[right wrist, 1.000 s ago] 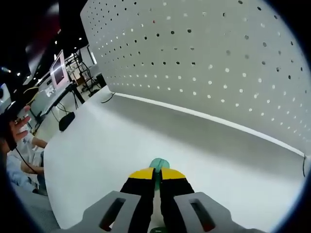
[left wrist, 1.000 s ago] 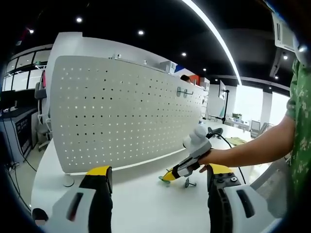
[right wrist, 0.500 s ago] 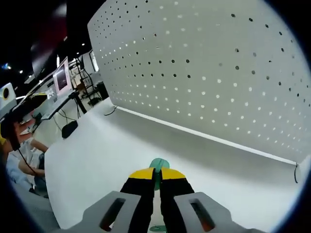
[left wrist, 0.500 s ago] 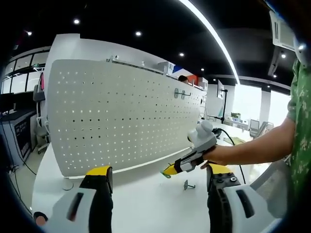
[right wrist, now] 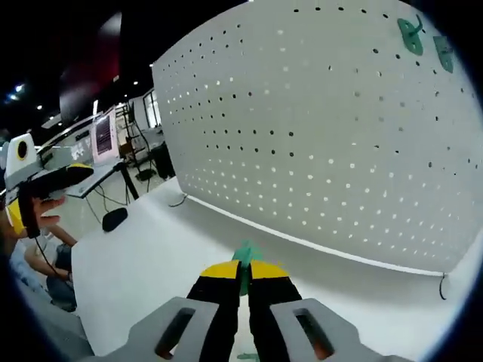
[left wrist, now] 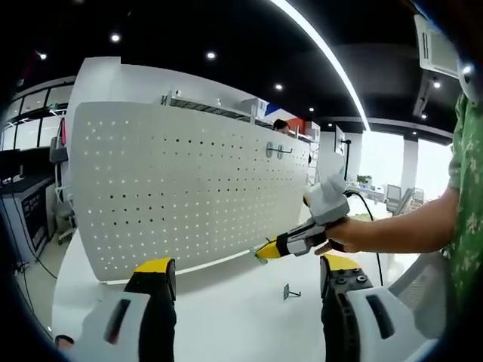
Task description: Insert the hook assembly into the mounting plate slot until the hook locks in place.
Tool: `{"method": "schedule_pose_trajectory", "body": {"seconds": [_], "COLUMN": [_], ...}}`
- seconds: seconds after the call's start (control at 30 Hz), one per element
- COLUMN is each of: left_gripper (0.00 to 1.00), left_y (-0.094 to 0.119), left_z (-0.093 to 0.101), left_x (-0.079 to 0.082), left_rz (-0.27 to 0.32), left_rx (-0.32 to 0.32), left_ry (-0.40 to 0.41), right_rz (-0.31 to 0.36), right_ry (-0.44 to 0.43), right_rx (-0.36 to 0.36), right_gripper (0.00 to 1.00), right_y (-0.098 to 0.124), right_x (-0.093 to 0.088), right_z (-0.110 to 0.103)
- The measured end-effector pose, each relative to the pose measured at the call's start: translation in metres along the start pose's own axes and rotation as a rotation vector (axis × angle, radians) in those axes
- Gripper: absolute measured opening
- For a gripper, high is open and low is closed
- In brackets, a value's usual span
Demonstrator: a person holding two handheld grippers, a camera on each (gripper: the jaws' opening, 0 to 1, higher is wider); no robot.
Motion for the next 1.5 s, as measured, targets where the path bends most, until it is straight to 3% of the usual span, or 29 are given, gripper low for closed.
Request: {"method": "schedule_pose_trajectory", "body": {"seconds": [0.63, 1.1, 1.5], "left_gripper": [0.8, 0.78, 0.72], "left_y": [-0.007, -0.012, -0.017], "left_z": [0.009, 0.017, 0.02], "left_x": [0.014, 0.029, 0.042], "left_rz": [0.02, 0.047, 0.075], "left_rx": [-0.039, -0.067, -0.089], "left_ry": [-0.031, -0.046, -0.039], "right_rz": [0.219, 0.393, 0.444], "right_ry": [0.078, 0.175, 0.212], "right_rx": [-0.023, -0.003, 0.031], "right_gripper": [0.01, 0.01, 0.01], "right_y": [0.055, 0.099, 0.107], "right_x": [0.036, 0.062, 0.066], "right_z": [-0.019, -0.046, -0.06]}}
Point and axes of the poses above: the point that each gripper's makers call its tool centre point, and the gripper's own axes: y roughly backward along the fingers, z roughly to its right, x roughly out of its top, the point moved 10 cm from there along y, roughly backward along the fingers, and after that the axes turned 5 degrees about -y, right-handed, at the moved point
